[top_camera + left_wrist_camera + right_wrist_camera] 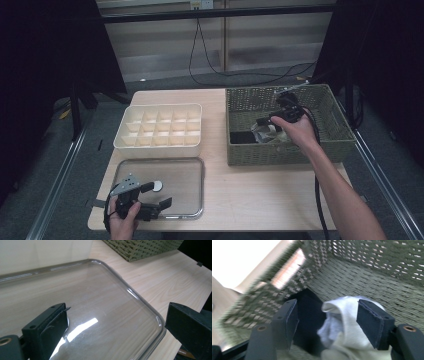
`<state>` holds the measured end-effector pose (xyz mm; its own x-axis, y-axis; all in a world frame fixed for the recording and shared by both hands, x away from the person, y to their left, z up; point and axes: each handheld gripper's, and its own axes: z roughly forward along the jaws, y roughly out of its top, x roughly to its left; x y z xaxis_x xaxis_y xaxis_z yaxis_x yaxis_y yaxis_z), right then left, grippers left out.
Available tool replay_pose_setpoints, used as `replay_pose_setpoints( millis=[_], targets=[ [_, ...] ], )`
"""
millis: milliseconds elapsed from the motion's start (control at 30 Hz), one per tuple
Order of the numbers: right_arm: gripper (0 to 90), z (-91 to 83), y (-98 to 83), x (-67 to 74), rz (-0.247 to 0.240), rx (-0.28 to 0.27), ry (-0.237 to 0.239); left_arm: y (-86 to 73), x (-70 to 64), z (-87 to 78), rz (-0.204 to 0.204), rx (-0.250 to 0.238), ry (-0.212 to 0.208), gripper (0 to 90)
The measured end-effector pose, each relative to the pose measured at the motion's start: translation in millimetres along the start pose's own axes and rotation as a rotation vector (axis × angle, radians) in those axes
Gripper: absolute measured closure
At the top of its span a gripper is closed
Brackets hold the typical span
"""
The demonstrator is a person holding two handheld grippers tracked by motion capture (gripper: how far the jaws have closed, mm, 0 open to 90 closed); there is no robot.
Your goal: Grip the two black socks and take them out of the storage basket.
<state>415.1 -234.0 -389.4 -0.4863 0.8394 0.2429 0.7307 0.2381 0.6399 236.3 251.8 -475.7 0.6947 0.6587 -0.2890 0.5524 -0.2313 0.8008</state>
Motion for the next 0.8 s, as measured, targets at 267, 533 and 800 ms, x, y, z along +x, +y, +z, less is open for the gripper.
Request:
replay_pose_setpoints(
  millis=[267, 533, 800],
  targets=[
    [37.4, 34.9, 12.6, -8.8, -0.041, 0.152, -0.034, 0.0, -1.7, 3.3, 0.03, 0.029, -0.014, 4.1],
    [38.5, 62.7, 20.0, -16.4, -0.053, 0.246, -0.046, 2.5, -7.6, 11.4, 0.056, 0.055, -0.039, 4.1],
    [35.6, 78.9, 18.1, -30.8, -0.008, 0.296, -0.032, 3.7, -8.1, 16.2, 0.052, 0.058, -0.047, 4.1]
  ],
)
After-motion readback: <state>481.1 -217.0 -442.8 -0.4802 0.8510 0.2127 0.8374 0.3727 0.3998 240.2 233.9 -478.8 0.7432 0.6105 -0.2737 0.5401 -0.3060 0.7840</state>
